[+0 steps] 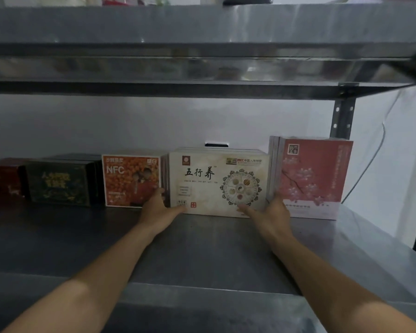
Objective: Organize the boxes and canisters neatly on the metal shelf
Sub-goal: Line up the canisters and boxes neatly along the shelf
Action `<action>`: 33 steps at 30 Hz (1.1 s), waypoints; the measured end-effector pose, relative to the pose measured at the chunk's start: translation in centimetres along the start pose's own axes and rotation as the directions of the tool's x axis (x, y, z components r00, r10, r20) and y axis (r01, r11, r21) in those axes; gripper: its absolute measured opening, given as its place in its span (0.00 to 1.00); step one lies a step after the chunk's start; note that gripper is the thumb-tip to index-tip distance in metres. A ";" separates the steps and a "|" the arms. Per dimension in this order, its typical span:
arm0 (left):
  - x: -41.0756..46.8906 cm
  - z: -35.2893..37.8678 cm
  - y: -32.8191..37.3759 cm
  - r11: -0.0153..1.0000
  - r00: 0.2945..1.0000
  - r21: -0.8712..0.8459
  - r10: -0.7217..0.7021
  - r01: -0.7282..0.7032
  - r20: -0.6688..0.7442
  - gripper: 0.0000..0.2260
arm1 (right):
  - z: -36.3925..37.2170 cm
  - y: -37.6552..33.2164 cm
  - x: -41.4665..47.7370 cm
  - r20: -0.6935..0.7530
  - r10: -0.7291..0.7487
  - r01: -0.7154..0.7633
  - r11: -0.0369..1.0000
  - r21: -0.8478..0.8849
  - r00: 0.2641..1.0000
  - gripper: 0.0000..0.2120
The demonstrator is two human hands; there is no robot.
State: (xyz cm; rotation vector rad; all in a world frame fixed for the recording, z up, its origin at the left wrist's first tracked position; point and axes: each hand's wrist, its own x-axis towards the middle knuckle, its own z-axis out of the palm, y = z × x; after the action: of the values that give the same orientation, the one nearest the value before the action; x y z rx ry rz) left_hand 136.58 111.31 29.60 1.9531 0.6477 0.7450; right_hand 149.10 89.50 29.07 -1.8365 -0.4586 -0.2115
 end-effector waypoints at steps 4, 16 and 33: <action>1.4 0.7 -0.1 1.000 1.000 -0.021 0.015 -0.015 0.020 0.41 | 0.3 0.4 1.1 0.052 -0.013 0.010 0.998 0.059 0.999 0.43; 3.2 2.4 -0.5 0.981 0.992 -0.148 0.123 -0.124 -0.012 0.22 | 1.7 -0.3 3.8 0.157 -0.131 0.050 0.898 0.436 0.979 0.23; 3.2 2.4 -0.5 0.986 0.988 -0.070 0.154 -0.154 -0.002 0.22 | 2.2 1.1 5.5 0.136 -0.131 0.078 0.938 0.339 0.982 0.28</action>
State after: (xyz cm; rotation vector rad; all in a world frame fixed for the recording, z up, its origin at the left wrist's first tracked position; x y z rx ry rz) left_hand 140.37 112.38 29.00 1.9552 0.4659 0.8475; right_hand 154.39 92.46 29.48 -1.5034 -0.6620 -0.0558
